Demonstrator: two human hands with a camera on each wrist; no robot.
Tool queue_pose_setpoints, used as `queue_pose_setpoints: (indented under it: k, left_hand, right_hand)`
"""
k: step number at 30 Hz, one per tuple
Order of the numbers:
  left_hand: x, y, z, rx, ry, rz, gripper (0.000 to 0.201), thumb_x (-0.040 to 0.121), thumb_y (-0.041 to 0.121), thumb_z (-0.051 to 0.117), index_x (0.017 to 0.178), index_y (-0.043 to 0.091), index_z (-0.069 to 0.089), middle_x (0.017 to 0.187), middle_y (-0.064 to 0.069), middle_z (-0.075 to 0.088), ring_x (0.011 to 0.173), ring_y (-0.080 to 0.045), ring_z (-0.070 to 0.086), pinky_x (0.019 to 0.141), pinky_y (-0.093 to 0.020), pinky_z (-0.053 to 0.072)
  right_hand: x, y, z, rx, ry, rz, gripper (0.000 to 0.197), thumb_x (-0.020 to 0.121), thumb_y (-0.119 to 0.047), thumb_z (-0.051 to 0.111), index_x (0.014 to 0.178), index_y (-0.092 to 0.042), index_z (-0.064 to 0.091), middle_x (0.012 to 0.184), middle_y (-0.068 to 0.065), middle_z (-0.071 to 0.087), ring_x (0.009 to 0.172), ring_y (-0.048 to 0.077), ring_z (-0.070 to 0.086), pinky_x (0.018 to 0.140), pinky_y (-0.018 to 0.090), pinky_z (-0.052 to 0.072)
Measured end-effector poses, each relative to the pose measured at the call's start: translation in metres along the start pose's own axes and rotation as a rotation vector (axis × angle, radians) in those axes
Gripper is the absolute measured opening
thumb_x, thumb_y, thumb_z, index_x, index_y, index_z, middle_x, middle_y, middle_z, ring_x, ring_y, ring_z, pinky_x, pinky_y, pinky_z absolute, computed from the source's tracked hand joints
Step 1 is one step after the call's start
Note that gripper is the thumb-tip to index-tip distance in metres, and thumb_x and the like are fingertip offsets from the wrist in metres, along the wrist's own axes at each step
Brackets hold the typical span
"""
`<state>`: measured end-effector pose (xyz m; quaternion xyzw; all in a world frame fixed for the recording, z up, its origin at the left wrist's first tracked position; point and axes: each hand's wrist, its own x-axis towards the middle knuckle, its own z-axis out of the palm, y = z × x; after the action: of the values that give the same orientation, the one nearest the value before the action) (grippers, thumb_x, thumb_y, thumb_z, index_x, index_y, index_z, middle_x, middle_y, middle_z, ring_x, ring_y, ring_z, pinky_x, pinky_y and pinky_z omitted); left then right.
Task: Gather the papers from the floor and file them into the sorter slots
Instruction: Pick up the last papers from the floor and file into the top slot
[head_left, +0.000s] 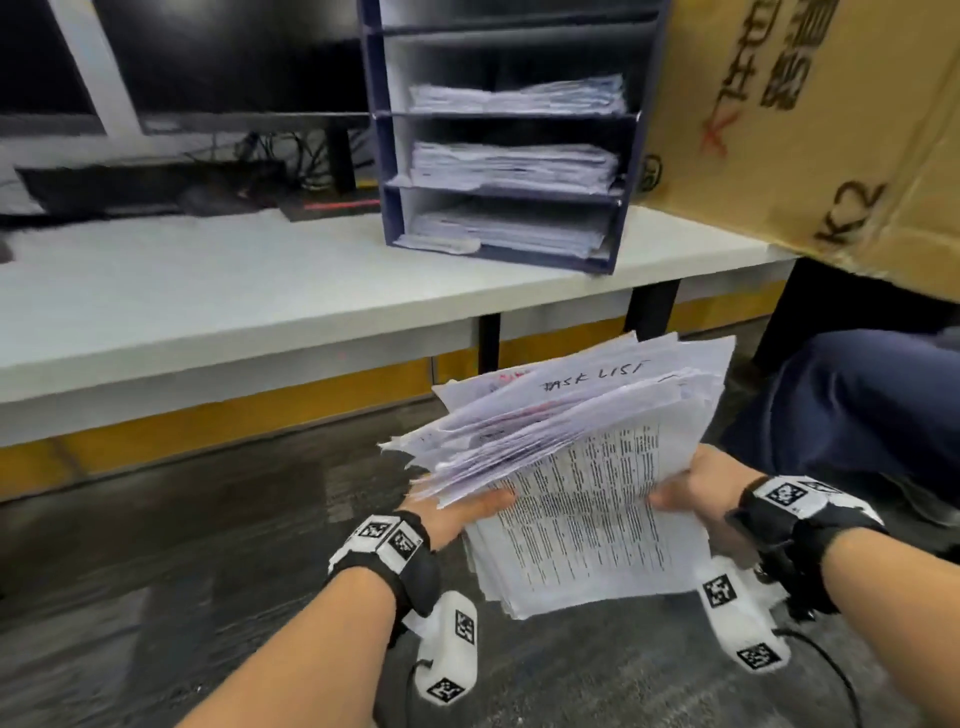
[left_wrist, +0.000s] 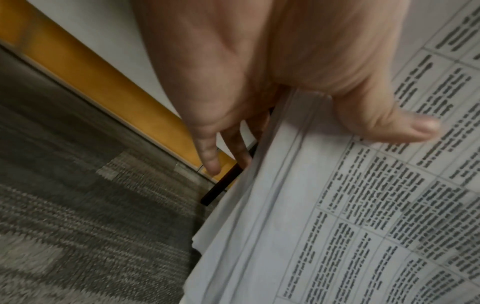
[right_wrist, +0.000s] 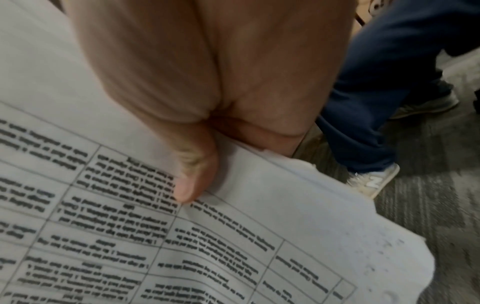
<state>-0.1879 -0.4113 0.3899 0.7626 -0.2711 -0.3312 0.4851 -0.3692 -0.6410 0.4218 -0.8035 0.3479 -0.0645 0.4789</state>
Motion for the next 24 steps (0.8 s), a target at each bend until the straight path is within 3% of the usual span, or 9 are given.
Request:
queue_pose_setpoints:
  k: [2, 4, 7, 9, 13, 15, 17, 21, 24]
  left_hand:
    - [-0.022, 0.021, -0.003, 0.015, 0.014, 0.107, 0.033, 0.076, 0.041, 0.076, 0.099, 0.051, 0.054, 0.112, 0.018, 0.059, 0.116, -0.011, 0.055, 0.105, -0.029, 0.039]
    - [-0.038, 0.041, -0.009, -0.027, 0.095, 0.143, 0.041, 0.072, 0.049, 0.077, 0.108, 0.041, 0.058, 0.115, 0.016, 0.060, 0.112, -0.009, 0.056, 0.106, -0.029, 0.039]
    - [-0.061, 0.079, -0.024, -0.106, 0.157, 0.238, 0.053, 0.070, 0.049, 0.079, 0.115, 0.024, 0.065, 0.119, 0.002, 0.068, 0.107, -0.014, 0.064, 0.103, -0.036, 0.046]
    - [-0.074, 0.106, -0.039, -0.132, 0.217, 0.300, 0.043, 0.077, 0.038, 0.077, 0.114, 0.021, 0.065, 0.119, -0.002, 0.068, 0.105, -0.014, 0.065, 0.098, -0.032, 0.047]
    - [-0.093, 0.152, -0.080, -0.216, 0.419, 0.334, 0.044, 0.072, 0.044, 0.080, 0.105, 0.019, 0.065, 0.108, -0.001, 0.069, 0.097, -0.021, 0.065, 0.093, -0.036, 0.051]
    - [-0.100, 0.170, -0.106, -0.280, 0.505, 0.362, 0.042, 0.074, 0.035, 0.080, 0.104, 0.011, 0.065, 0.104, -0.006, 0.069, 0.097, -0.026, 0.066, 0.091, -0.038, 0.052]
    - [-0.112, 0.190, -0.139, -0.288, 0.550, 0.405, 0.031, 0.078, 0.027, 0.078, 0.103, 0.014, 0.065, 0.100, -0.005, 0.068, 0.098, -0.026, 0.066, 0.091, -0.037, 0.051]
    - [-0.121, 0.210, -0.193, -0.249, 0.673, 0.470, 0.027, 0.081, 0.026, 0.076, 0.104, 0.015, 0.068, 0.099, -0.005, 0.070, 0.098, -0.028, 0.067, 0.095, -0.045, 0.052]
    - [-0.123, 0.218, -0.217, -0.268, 0.717, 0.486, 0.023, 0.082, 0.023, 0.075, 0.102, 0.015, 0.067, 0.098, -0.006, 0.070, 0.097, -0.028, 0.067, 0.095, -0.047, 0.051]
  right_hand:
    - [-0.021, -0.021, -0.015, 0.028, 0.045, -0.038, 0.039, 0.059, 0.006, 0.072, 0.098, -0.003, 0.073, 0.097, 0.014, 0.074, 0.095, 0.032, 0.068, 0.090, 0.052, 0.052]
    - [-0.042, -0.045, -0.027, 0.071, 0.094, -0.074, 0.041, 0.057, 0.011, 0.072, 0.097, 0.004, 0.071, 0.096, 0.020, 0.072, 0.095, 0.038, 0.067, 0.089, 0.055, 0.052]
    - [-0.062, -0.082, -0.043, 0.109, 0.134, -0.176, 0.053, 0.042, -0.007, 0.075, 0.095, -0.004, 0.071, 0.098, 0.017, 0.073, 0.096, 0.036, 0.067, 0.090, 0.056, 0.051]
    - [-0.074, -0.112, -0.052, 0.097, 0.153, -0.239, 0.050, 0.049, -0.008, 0.078, 0.098, -0.009, 0.070, 0.100, 0.012, 0.073, 0.097, 0.031, 0.068, 0.092, 0.053, 0.050]
    - [-0.101, -0.183, -0.050, 0.106, 0.204, -0.377, 0.043, 0.067, 0.000, 0.073, 0.108, -0.008, 0.065, 0.104, 0.009, 0.071, 0.098, 0.028, 0.067, 0.091, 0.048, 0.051]
    - [-0.101, -0.213, -0.042, 0.100, 0.253, -0.441, 0.037, 0.074, 0.002, 0.071, 0.108, -0.010, 0.063, 0.103, 0.005, 0.070, 0.094, 0.022, 0.066, 0.082, 0.035, 0.053]
    - [-0.097, -0.244, -0.026, 0.124, 0.272, -0.508, 0.036, 0.079, 0.003, 0.069, 0.110, -0.012, 0.060, 0.100, 0.000, 0.068, 0.089, 0.015, 0.065, 0.070, 0.022, 0.050]
    - [-0.085, -0.285, 0.009, 0.146, 0.229, -0.616, 0.046, 0.082, -0.003, 0.070, 0.123, -0.016, 0.055, 0.110, -0.005, 0.065, 0.101, 0.013, 0.062, 0.089, 0.031, 0.048]
    - [-0.075, -0.314, 0.016, 0.140, 0.218, -0.637, 0.046, 0.082, -0.005, 0.070, 0.123, -0.017, 0.053, 0.107, -0.008, 0.063, 0.102, 0.012, 0.060, 0.088, 0.030, 0.046]
